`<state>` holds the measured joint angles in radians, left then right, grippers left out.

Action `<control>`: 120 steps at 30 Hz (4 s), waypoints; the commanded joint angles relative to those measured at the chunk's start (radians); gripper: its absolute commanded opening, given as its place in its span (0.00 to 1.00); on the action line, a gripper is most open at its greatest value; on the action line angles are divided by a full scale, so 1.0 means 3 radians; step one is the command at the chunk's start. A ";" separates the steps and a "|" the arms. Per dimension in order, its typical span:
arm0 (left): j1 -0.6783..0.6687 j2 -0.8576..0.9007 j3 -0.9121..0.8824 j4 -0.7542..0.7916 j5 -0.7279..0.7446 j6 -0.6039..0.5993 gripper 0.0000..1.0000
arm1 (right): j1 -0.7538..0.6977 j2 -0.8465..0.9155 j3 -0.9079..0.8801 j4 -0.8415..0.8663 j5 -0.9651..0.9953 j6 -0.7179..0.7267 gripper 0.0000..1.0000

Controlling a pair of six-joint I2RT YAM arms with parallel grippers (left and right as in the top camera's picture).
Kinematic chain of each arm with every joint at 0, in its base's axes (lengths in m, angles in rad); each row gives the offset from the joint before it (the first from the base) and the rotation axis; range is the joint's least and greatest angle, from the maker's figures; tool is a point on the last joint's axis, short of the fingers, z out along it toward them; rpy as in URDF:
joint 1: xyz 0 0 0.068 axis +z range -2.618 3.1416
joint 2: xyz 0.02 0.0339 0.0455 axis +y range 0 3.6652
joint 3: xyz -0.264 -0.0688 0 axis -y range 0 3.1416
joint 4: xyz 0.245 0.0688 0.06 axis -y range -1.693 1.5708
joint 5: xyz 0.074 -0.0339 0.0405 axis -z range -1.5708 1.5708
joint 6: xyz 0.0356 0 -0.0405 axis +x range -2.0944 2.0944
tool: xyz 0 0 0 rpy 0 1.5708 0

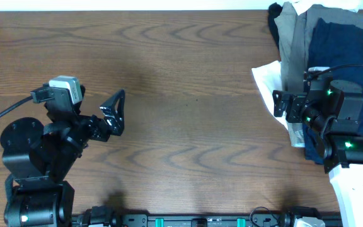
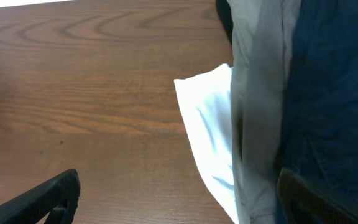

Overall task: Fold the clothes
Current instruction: 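Raise the left arm and move the right gripper toward the clothes pile, then grasp the navy shorts on top of the pile with the right gripper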

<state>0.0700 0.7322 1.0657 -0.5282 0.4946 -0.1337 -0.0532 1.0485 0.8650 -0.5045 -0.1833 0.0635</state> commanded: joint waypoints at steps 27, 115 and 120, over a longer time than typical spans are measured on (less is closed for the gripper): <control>-0.0619 0.0753 0.0084 0.0523 0.0145 0.0034 0.98 | -0.1029 0.1191 0.0415 -0.0117 0.0449 0.0467 0.78; -0.2282 0.1709 0.0084 0.0120 -0.2475 0.0117 0.98 | 0.0088 0.2225 0.1794 -0.0890 0.1110 0.0478 0.86; -0.2282 0.1712 0.0084 0.0118 -0.2475 0.0117 0.98 | -0.0019 0.2522 0.1794 -0.0896 0.1200 0.0383 0.96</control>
<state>-0.6117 1.2568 1.0676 -0.4908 -0.2363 -0.1066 -0.0513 1.7432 1.3960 -0.7700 0.1421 0.2085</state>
